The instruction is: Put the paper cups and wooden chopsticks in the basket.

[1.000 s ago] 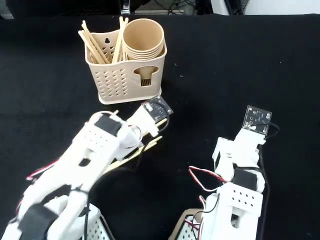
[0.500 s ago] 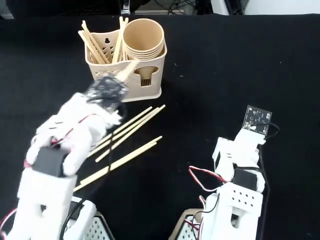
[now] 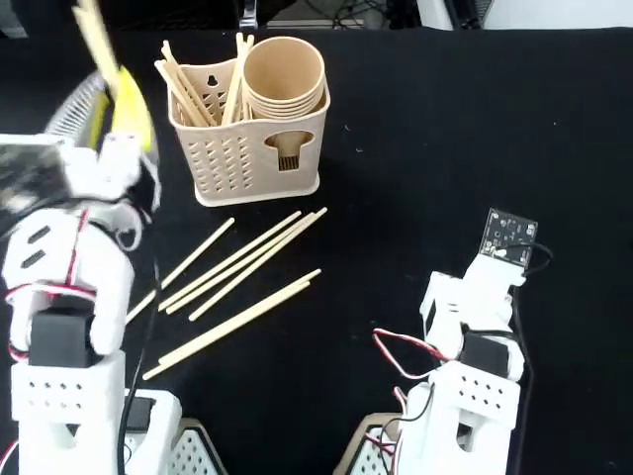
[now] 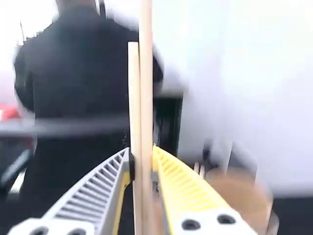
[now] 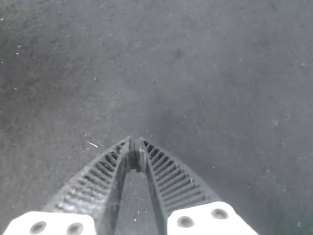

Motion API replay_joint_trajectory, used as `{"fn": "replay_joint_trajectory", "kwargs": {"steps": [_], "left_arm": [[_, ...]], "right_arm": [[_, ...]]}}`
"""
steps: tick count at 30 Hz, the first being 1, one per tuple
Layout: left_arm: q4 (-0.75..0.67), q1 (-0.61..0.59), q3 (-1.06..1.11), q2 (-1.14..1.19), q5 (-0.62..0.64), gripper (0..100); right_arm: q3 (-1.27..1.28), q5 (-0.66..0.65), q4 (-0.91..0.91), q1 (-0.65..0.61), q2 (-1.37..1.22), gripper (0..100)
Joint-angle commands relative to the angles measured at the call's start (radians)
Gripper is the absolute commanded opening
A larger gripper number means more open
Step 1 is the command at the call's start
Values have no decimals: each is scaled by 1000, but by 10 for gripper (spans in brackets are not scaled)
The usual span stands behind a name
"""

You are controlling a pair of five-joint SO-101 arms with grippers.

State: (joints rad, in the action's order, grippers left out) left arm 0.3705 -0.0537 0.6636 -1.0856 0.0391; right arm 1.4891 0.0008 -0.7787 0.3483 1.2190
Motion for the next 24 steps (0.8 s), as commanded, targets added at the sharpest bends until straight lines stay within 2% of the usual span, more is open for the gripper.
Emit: {"fn": "replay_joint_trajectory", "kwargs": {"steps": [1,8,14,24], "left_arm": [[-160,-7,-54,-5,63,29],[-292,-7,-147,184,181,29],[-285,-5,-315,453,196,29],[-288,-7,-294,697,193,29]], "right_arm": [[-4,-6,20,2,13,15],[2,-6,25,2,13,15],[12,-6,48,2,12,15],[16,-6,48,-37,12,15]]}}
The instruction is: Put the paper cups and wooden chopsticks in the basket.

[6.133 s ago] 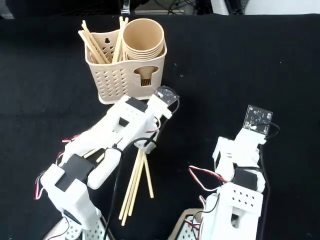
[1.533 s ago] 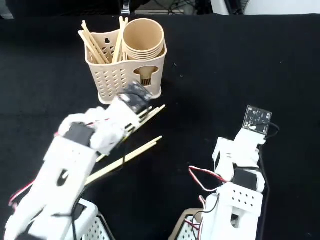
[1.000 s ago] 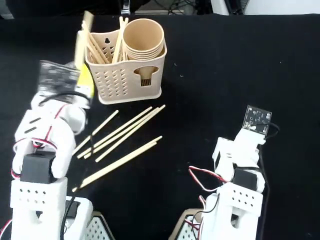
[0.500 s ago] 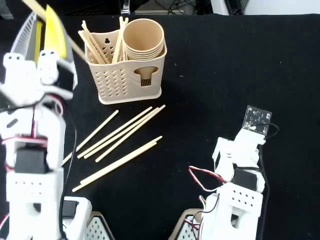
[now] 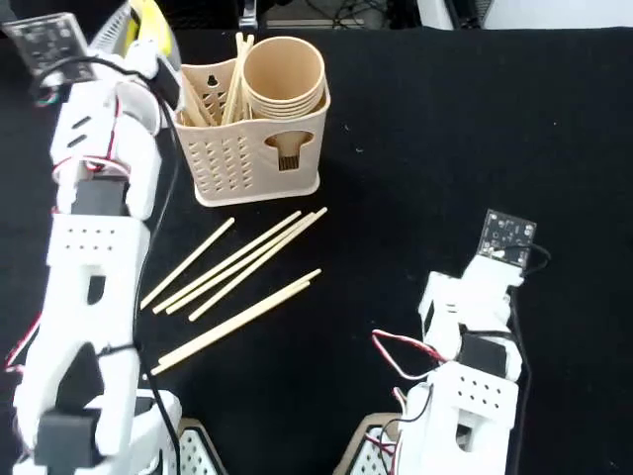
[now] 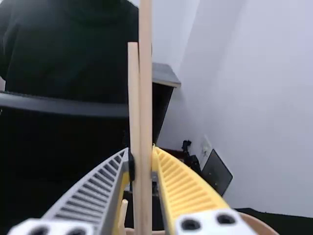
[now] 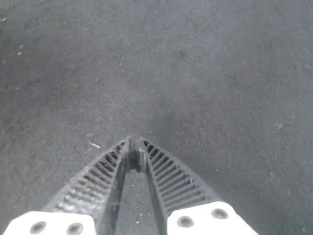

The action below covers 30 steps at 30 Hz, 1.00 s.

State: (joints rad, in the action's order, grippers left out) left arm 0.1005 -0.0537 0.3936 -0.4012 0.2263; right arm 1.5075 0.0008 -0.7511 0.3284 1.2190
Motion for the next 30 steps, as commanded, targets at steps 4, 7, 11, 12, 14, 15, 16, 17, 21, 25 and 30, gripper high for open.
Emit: {"fn": "replay_joint_trajectory", "kwargs": {"steps": [4,7,11,12,14,15,16,17,21,25,30], "left_arm": [[-17,-13,33,12,6,29],[-17,-16,87,12,-29,30],[-15,-8,131,12,-180,63],[-15,-7,139,12,-195,101],[-14,-5,145,12,-199,195],[-12,-4,145,12,-199,234],[-12,-4,145,5,-199,248],[-11,-5,145,-11,-199,244],[69,-7,142,-104,-199,198],[164,-16,145,-255,-199,188],[583,-41,133,-428,-258,188]], "right_arm": [[-2,-6,20,-18,12,15],[-2,-6,20,-20,12,15],[-2,-6,20,-20,12,15],[-2,-6,20,-20,12,15],[-2,-6,20,-20,12,15],[-2,-6,20,-20,12,15],[-2,-6,20,-20,12,15],[-1,-6,20,-20,12,15],[-1,-6,20,-20,12,15],[-1,-6,20,-20,12,15],[-1,-6,20,-18,12,15]]}}
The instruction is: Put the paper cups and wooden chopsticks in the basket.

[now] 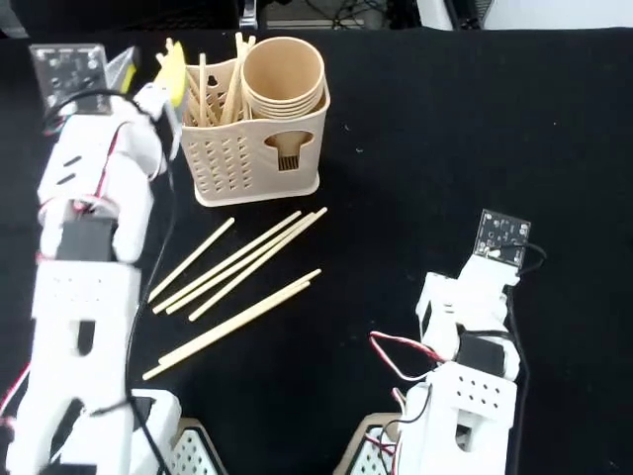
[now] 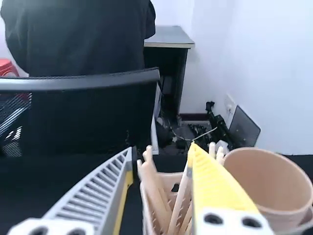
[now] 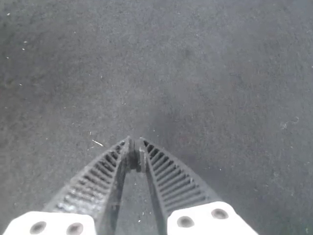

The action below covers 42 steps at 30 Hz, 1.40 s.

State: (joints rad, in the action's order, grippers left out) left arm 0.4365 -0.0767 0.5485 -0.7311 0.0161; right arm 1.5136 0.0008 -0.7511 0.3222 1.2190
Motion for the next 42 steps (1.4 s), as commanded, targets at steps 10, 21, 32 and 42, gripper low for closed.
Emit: {"fn": "replay_joint_trajectory", "kwargs": {"steps": [10,21,32,42], "left_arm": [[824,-16,47,35,-423,192],[588,-24,127,482,-640,193],[542,-61,-16,804,-726,197],[542,-64,-27,864,-795,234]], "right_arm": [[-5,-6,20,-14,12,15],[-1,-8,20,-11,12,15],[-1,-8,20,-12,12,15],[-1,-8,20,-14,12,15]]}}
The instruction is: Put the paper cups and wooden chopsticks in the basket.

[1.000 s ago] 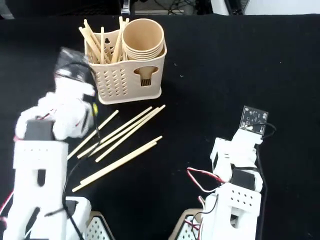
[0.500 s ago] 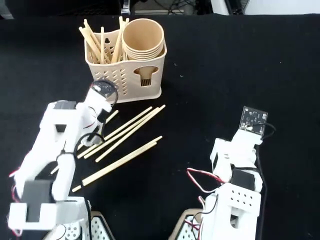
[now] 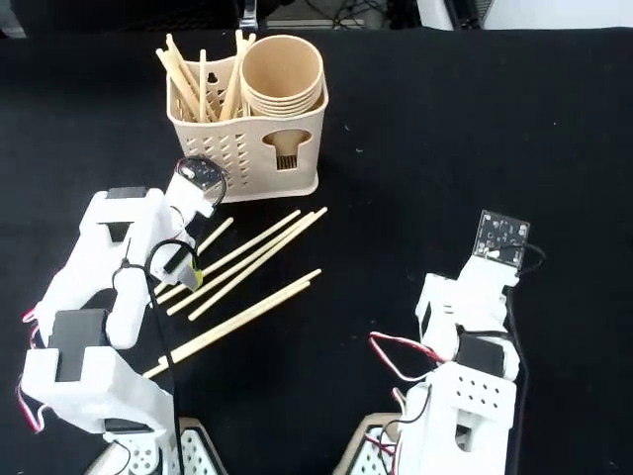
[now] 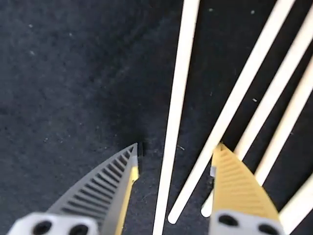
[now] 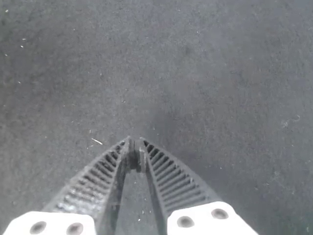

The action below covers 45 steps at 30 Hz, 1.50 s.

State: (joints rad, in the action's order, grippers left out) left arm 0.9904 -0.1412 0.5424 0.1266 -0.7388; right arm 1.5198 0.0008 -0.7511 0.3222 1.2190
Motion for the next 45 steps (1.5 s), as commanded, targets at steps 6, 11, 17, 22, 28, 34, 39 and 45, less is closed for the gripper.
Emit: {"fn": "replay_joint_trajectory", "kwargs": {"steps": [6,11,17,22,28,34,39,45], "left_arm": [[68,4,-31,15,-138,231],[138,-1,-36,17,-210,230],[143,4,-25,17,-210,116],[144,4,-24,12,-210,36],[172,7,-21,6,-210,30],[230,7,-16,-72,-210,30],[273,12,41,-242,-210,30],[276,67,163,-411,-204,30]], "right_arm": [[-7,-8,20,-14,12,15],[-7,-8,20,-14,12,15],[-7,-8,20,-14,12,15],[-7,-8,20,-14,12,15],[-7,-8,21,-14,12,15],[-5,-8,38,-14,10,15],[-5,-8,40,-14,8,15],[-5,-8,40,-14,8,15]]}}
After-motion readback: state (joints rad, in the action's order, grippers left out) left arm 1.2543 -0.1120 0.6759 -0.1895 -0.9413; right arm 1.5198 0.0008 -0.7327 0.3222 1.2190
